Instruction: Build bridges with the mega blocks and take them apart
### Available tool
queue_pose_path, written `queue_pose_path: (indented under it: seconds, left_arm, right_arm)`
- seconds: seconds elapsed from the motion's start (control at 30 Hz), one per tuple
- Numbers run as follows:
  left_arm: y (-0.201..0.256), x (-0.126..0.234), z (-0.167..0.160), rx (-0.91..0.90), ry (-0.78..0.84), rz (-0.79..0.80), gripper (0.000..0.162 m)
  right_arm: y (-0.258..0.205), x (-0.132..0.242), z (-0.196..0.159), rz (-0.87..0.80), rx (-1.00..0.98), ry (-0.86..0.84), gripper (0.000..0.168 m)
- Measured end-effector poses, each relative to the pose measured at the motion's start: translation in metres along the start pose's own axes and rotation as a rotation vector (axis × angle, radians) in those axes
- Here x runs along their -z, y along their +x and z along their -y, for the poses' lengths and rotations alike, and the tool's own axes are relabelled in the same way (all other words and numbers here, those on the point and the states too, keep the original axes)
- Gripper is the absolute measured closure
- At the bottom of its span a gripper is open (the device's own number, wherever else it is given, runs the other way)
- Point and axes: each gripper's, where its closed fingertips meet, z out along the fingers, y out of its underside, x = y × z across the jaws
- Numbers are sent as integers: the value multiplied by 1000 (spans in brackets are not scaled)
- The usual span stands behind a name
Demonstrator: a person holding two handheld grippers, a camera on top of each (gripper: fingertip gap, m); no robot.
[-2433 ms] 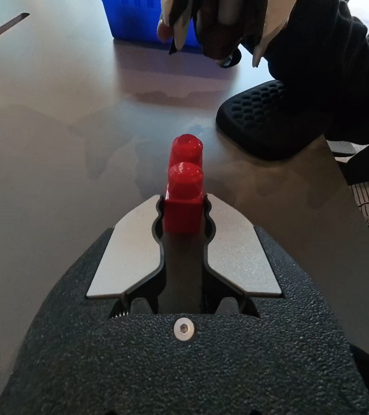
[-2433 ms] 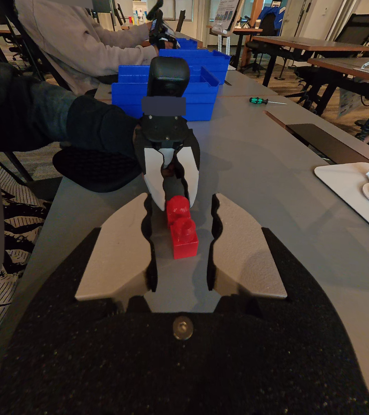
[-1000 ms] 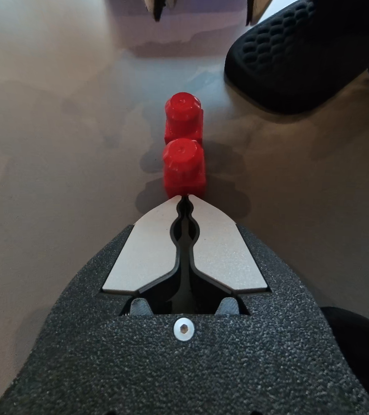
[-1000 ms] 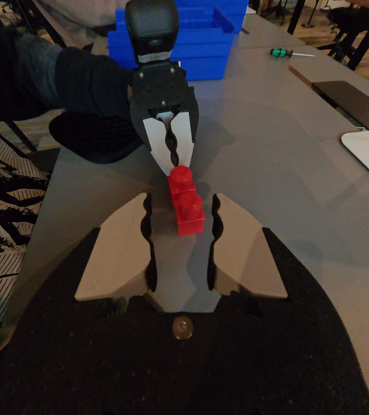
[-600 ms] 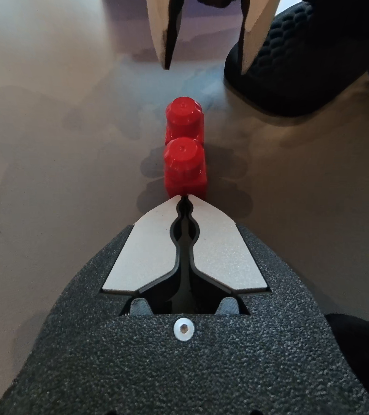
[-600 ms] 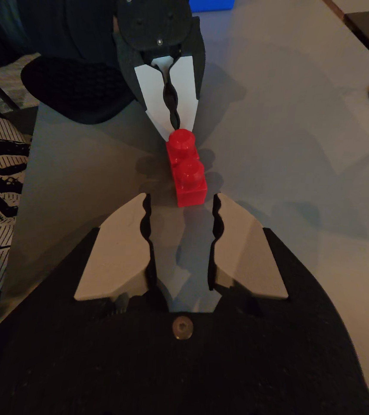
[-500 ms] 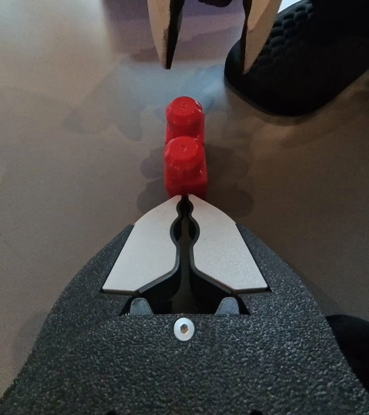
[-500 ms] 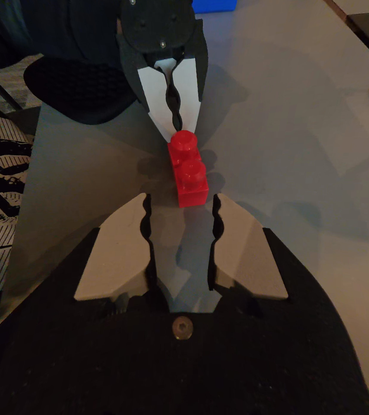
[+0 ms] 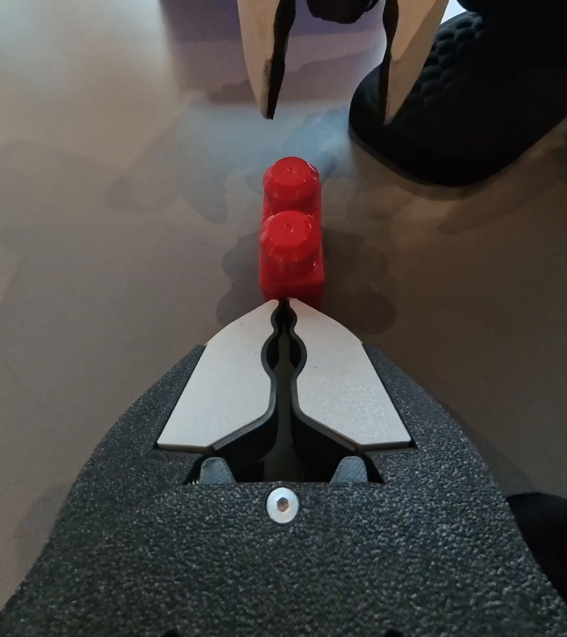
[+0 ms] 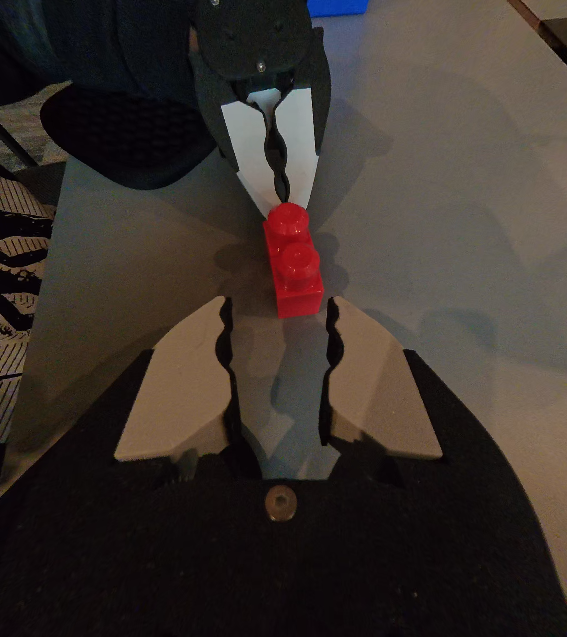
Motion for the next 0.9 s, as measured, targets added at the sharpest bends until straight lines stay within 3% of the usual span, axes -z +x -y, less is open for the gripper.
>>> queue_pose_path:
  seconds: [0.47, 0.63, 0.8, 0.9]
  left_arm:
    - [-2, -1, 0, -8, 4, -1, 162]
    - [-6, 17, 3, 6, 12, 55, 161]
    - [-11, 74, 15, 91, 50, 160, 108]
    - [-12, 123, 15, 169, 47, 225, 96]
  right_arm:
    - [-2, 0, 0, 8, 3, 3, 116]
    - [-1, 1, 1, 4, 2, 10, 116]
    - [-1, 3, 5, -1, 3, 27, 116]
    - [-1, 4, 5, -6, 5, 28, 116]
